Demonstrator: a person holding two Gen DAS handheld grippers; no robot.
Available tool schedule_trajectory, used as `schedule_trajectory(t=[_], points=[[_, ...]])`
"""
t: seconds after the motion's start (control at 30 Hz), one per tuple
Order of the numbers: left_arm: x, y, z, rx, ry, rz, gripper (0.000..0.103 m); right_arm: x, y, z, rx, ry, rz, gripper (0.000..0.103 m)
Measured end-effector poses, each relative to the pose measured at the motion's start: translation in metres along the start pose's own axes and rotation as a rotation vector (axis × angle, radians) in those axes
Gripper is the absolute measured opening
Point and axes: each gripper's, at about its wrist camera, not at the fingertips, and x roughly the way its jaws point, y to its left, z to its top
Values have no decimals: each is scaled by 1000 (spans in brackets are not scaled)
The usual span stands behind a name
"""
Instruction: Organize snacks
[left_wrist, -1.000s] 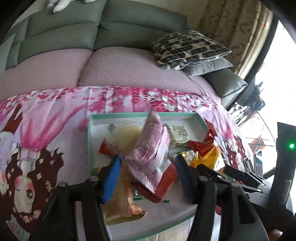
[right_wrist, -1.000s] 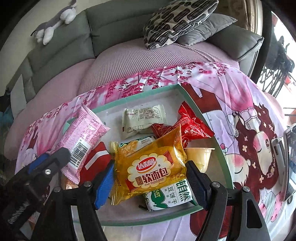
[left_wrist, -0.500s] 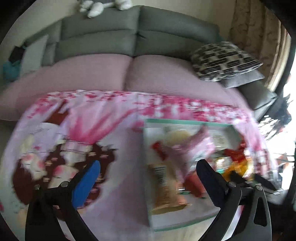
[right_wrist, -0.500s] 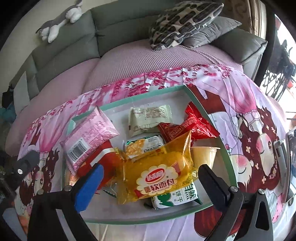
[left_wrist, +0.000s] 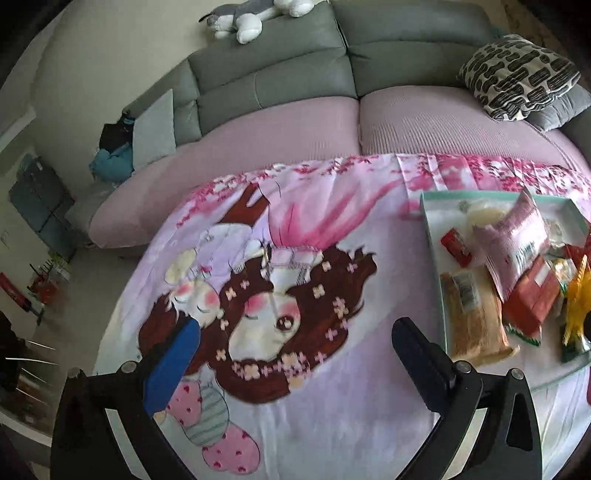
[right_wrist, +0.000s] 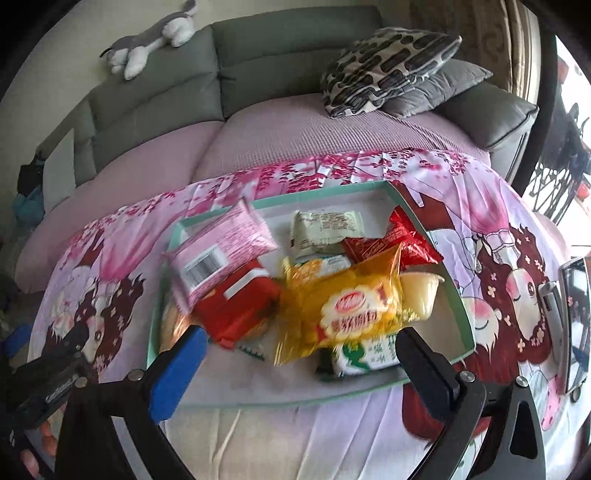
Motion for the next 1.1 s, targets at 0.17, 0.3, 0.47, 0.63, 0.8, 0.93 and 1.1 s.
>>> schedule_trajectory(t=[0.17,0.3,0.47,0.63,0.8,0.93,1.1], points=[[-4,2,-16,19,28,-20,103,-7,12,-17,-34,13,14,103],[-1,1,-26,28,56,-29,103,-6,19,-23,-62,25,13,103],[1,3,-26,17,66,-41,103,-6,25,-24,-79,23,14,103],[7,8,-24,-3,90,-60,103,-2,27,-25,-89,35,15,103],[13,16,-23,-35,118,-72,103,1,27,-25,-91,45,16,103],[15,17,-24,-45,130,-78,103,5,26,-26,-88,57,16,103],[16,15,-25,-32,139,-78,103,4,24,-26,-75,57,18,103]])
